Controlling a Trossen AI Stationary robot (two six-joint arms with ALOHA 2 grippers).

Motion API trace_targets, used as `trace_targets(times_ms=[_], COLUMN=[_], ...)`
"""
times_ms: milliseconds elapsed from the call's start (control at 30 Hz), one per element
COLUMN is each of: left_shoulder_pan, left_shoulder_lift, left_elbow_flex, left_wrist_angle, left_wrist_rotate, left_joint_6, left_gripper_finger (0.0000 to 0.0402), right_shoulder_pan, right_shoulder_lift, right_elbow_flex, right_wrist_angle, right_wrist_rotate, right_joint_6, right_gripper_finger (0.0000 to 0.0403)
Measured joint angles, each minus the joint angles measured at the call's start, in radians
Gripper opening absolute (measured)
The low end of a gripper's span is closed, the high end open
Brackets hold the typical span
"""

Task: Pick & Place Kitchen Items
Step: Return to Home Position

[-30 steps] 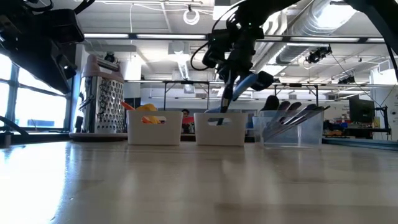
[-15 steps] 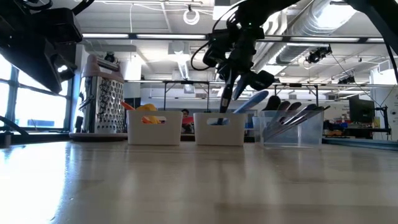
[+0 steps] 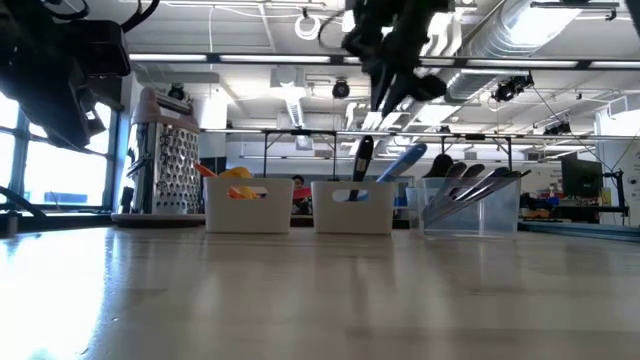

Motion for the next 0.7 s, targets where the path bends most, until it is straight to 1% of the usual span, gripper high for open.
trace_targets(times_ms=[100,167,333,400,467,500,600,667,700], left_shoulder_pan=[0.000,0.000,0.000,0.000,0.000,0.000,0.000,0.000,0.000], left_shoulder_lift=[0.000,0.000,0.000,0.000,0.000,0.000,0.000,0.000,0.000], left_elbow_flex=[0.000,0.000,0.000,0.000,0.000,0.000,0.007,0.023,0.034], left_wrist_angle=[0.002,0.016,0.090,0.125,0.158,0.171,0.181,0.170,0.169], left_wrist_rotate=[-0.003,-0.005,0.004,0.018,0.022,0.021,0.021,0.021,0.019], left_joint_6=[-0.014,-0.034,-0.044,-0.044,-0.044,-0.044,-0.044,-0.044,-0.044], left_gripper_finger=[0.0001,0.0001,0.0001,0.0001,0.0001,0.0001,0.0001,0.0001,0.0001], right_shoulder_pan=[0.043,0.071,0.161,0.211,0.272,0.305,0.418,0.490,0.525], right_shoulder_lift=[-0.098,-0.164,-0.303,-0.350,-0.385,-0.402,-0.433,-0.449,-0.455], right_elbow_flex=[0.000,0.000,0.000,0.000,0.000,0.000,0.000,0.000,0.000], right_wrist_angle=[-0.003,-0.011,-0.022,-0.023,-0.033,-0.046,-0.117,-0.148,-0.158], right_wrist_rotate=[0.075,0.103,0.112,0.112,0.138,0.177,0.352,0.457,0.492], right_joint_6=[-0.011,-0.009,0.024,0.050,0.073,0.075,0.095,0.129,0.148], right_gripper_finger=[0.0087,0.0087,0.0087,0.0087,0.0087,0.0087,0.0076,0.0050,0.0033])
